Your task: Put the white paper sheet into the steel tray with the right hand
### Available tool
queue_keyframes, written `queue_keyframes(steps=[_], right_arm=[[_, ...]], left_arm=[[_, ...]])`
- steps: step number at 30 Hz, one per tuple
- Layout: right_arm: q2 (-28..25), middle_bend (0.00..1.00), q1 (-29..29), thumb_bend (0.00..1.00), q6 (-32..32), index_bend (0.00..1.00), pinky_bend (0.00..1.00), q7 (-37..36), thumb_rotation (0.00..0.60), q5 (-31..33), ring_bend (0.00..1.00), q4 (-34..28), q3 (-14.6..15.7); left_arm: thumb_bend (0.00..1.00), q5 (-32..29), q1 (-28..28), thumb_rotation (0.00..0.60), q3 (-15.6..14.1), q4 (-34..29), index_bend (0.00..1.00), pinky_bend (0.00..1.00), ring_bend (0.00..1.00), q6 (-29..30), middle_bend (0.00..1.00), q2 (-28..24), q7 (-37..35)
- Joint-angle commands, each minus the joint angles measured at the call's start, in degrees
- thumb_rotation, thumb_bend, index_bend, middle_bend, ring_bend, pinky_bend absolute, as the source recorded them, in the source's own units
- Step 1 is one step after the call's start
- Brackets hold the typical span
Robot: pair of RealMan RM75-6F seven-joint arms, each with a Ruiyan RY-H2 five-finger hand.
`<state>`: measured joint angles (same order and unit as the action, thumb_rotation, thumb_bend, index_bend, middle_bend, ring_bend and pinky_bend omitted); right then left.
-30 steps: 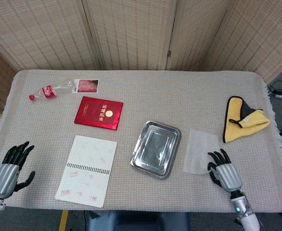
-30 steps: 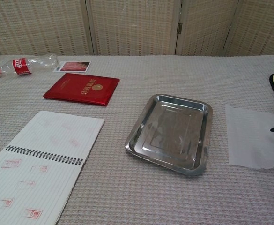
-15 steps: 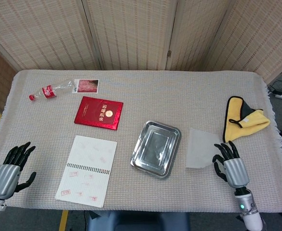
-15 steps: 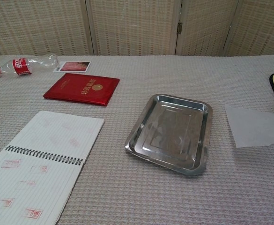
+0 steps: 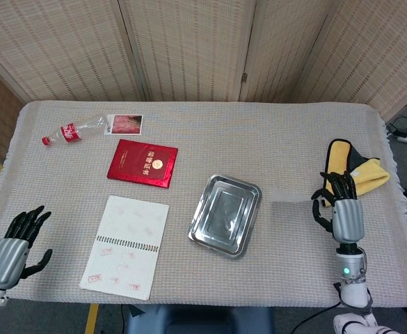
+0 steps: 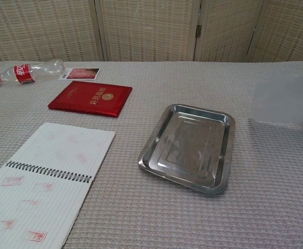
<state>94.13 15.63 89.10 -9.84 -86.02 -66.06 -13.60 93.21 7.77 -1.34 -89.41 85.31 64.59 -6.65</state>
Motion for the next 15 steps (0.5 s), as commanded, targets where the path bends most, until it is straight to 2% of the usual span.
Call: queue_keyframes(steps=[1, 7, 15], right_arm=[[-0.86, 0.23, 2.52, 0.60, 0.20, 0.60, 0.00, 3.77, 0.600, 1.07, 0.16, -4.29, -3.18], [-0.25, 0.23, 5.55, 0.60, 0.39, 0.60, 0.00, 6.28, 0.600, 2.09, 0.16, -7.06, -6.62], [3.72, 0.23, 10.84, 0.60, 0.44, 0.60, 0.00, 5.93, 0.600, 2.65, 0.16, -1.82, -9.84]], left_arm=[[0.47, 0.03, 0.01, 0.600, -0.04, 0.02, 0.00, 0.00, 0.00, -0.07, 0.00, -0.02, 0.01], [0.47, -0.23, 0.06, 0.600, -0.06, 0.15, 0.00, 0.00, 0.00, -0.47, 0.00, 0.11, 0.26], [0.47, -1.70, 0.18, 0.600, 0.56, 0.61, 0.00, 0.00, 0.00, -1.10, 0.00, 0.21, -0.44]])
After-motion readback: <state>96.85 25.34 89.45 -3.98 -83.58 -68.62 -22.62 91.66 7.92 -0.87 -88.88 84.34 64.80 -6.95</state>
